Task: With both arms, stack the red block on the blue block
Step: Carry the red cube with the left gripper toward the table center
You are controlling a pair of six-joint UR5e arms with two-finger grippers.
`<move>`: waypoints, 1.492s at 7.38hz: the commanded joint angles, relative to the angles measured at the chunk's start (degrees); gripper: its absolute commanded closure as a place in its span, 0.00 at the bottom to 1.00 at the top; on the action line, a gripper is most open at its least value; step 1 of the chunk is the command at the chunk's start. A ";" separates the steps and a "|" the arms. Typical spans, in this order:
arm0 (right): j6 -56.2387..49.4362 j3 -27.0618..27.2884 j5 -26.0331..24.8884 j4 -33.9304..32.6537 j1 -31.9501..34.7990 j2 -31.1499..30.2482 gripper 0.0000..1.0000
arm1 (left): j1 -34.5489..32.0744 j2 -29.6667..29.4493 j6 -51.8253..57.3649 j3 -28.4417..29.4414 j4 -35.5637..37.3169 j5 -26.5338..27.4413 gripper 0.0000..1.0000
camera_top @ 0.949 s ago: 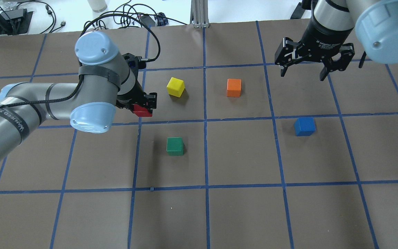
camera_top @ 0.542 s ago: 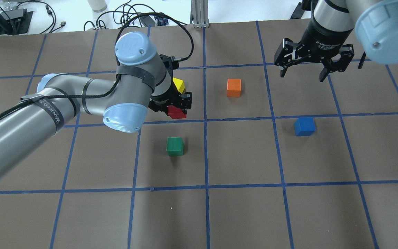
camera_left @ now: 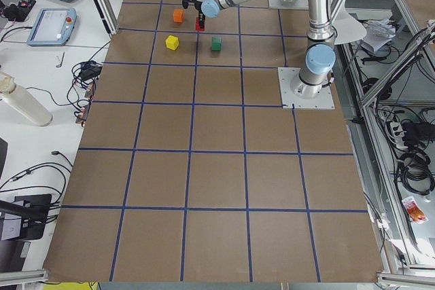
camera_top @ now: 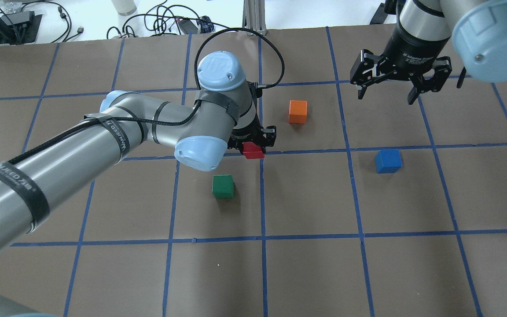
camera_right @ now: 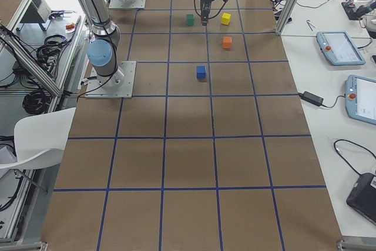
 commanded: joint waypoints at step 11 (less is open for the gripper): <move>1.13 0.00 0.83 0.01 0.18 -0.09 0.00 | -1.37 0.36 -2.22 12.56 -16.00 7.53 0.00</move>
